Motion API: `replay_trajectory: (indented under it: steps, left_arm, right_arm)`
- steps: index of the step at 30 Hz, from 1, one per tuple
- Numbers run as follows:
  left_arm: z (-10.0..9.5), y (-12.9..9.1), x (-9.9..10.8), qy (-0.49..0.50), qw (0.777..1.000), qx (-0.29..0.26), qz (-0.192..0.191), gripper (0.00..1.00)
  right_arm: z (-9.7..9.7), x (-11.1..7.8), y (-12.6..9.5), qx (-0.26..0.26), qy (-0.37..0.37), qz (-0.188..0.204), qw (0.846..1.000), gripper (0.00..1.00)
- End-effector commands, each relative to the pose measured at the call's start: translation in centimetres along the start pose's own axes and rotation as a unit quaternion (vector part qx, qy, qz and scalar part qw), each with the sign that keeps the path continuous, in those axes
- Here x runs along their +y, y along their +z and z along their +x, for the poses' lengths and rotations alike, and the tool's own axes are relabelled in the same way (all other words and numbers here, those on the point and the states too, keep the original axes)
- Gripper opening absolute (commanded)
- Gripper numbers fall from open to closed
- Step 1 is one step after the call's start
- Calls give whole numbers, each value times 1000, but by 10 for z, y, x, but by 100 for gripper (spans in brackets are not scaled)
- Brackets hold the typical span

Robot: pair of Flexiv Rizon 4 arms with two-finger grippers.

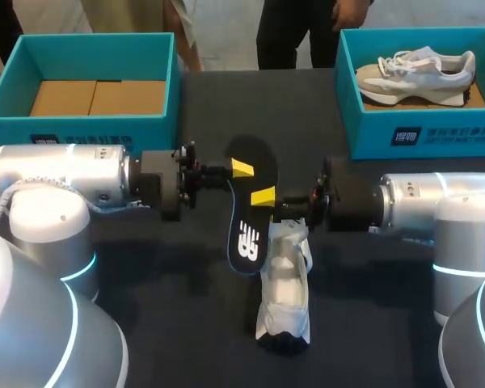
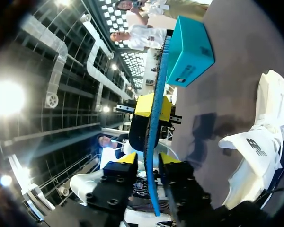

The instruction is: Take the shoe out of the shoebox, open the shoe tongue, remove and reinsert the insole, then place the shoe into the shoebox

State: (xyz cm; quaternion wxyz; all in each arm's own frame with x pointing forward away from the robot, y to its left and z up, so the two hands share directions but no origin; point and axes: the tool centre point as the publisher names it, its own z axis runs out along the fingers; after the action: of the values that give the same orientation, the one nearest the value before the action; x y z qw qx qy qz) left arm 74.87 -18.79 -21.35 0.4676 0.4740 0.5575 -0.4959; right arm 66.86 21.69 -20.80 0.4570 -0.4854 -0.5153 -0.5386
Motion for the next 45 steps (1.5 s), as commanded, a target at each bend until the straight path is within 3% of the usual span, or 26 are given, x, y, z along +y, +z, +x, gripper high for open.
replay_trajectory:
  steps: [1,10,16,32,35,38,45]
  left_arm:
    - [-6,-8,-5,3,1000,5,5,0]
    - [-17,-20,-28,-10,999,14,39,0]
    - [-12,-25,-48,-21,998,29,58,0]
    - [-13,-34,-94,-74,991,54,94,0]
    - [-16,-34,-102,-79,990,51,100,0]
    - [-16,-36,-109,-45,989,99,97,0]
    - [-16,-36,-109,-45,989,99,97,0]
  right_arm:
    - [1,-2,-8,-5,8,0,1000,100]
    - [-5,-3,-39,-16,41,16,999,100]
    - [-4,-7,-67,-38,40,25,998,100]
    - [-4,-24,-127,-72,-5,110,991,100]
    - [-1,-30,-134,-67,-5,134,989,100]
    - [-1,-30,-134,-67,-5,134,989,100]
    - [-1,-30,-134,-67,-5,134,989,100]
